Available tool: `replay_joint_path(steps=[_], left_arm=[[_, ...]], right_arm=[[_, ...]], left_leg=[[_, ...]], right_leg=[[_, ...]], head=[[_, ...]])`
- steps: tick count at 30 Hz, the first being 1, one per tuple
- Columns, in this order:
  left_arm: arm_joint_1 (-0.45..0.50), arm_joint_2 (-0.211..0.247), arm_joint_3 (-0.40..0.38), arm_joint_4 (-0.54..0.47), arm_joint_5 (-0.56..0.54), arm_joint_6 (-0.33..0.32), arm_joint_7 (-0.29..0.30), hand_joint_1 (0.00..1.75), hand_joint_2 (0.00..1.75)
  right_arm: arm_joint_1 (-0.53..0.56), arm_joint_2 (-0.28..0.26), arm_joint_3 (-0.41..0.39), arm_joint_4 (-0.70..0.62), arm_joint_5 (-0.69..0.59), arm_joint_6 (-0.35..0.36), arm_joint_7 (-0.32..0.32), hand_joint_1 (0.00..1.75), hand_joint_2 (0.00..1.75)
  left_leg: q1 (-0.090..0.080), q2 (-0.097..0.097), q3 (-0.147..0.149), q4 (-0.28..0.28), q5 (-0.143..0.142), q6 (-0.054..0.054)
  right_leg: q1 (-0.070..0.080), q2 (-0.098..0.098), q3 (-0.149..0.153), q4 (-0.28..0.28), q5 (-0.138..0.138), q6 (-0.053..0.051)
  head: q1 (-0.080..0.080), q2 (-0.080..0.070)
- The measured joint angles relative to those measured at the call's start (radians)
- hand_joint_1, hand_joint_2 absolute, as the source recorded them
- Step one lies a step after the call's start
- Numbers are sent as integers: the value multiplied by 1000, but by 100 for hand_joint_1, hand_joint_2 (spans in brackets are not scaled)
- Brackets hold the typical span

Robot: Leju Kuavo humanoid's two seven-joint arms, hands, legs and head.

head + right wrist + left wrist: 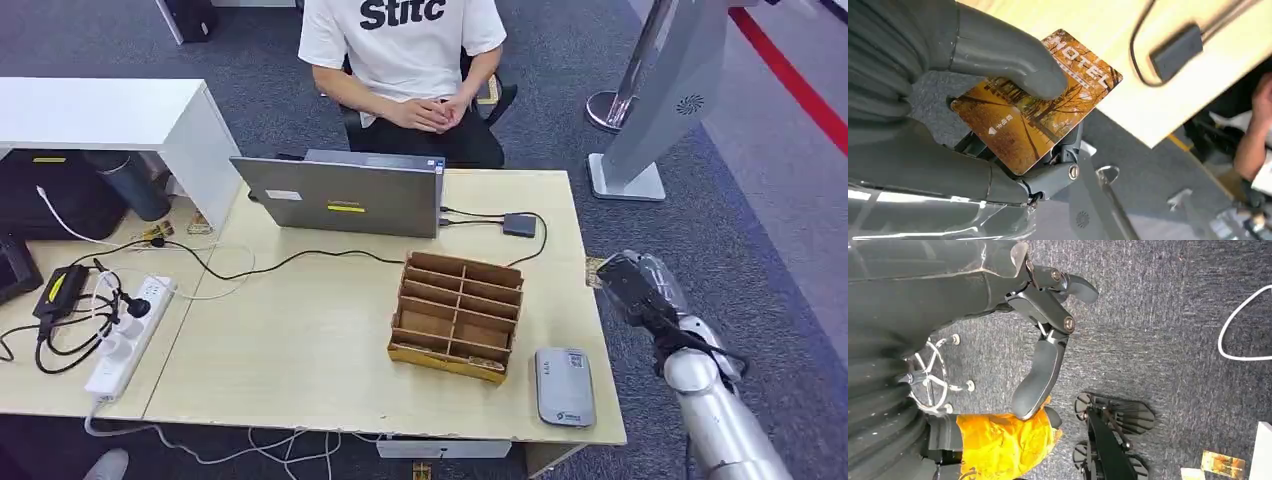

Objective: Pass the card to the sensor for recognition and then transmit it.

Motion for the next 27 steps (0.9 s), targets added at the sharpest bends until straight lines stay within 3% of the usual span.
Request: replay_joint_path(steps=[7,15,24,27], left_arm=[[2,0,6,0,10,0,0,0,175],[7,1,12,0,30,1,-2,0,175],[7,2,13,0,31,1,-2,0,175],[8,2,14,0,37,2,-2,0,175]], right_arm=[[0,-80,46,-22,-2,41,-12,175,175],[98,-248,58,-199,0,81,-11,175,175],[104,-255,57,-208,0,82,-11,175,175],[146,-309,47,-277,2,106,0,175,175]], left_leg=[[0,0,0,0,0,0],[-1,-1,-1,0,-1,2],[-1,-1,-1,0,-1,2],[-1,-1,-1,0,-1,2]], right_leg=[[0,0,0,0,0,0],[-1,-2,0,0,0,0],[-1,-2,0,0,0,0],[0,-1,-1,0,0,0]], head=[[0,0],[0,0],[0,0],[0,0]])
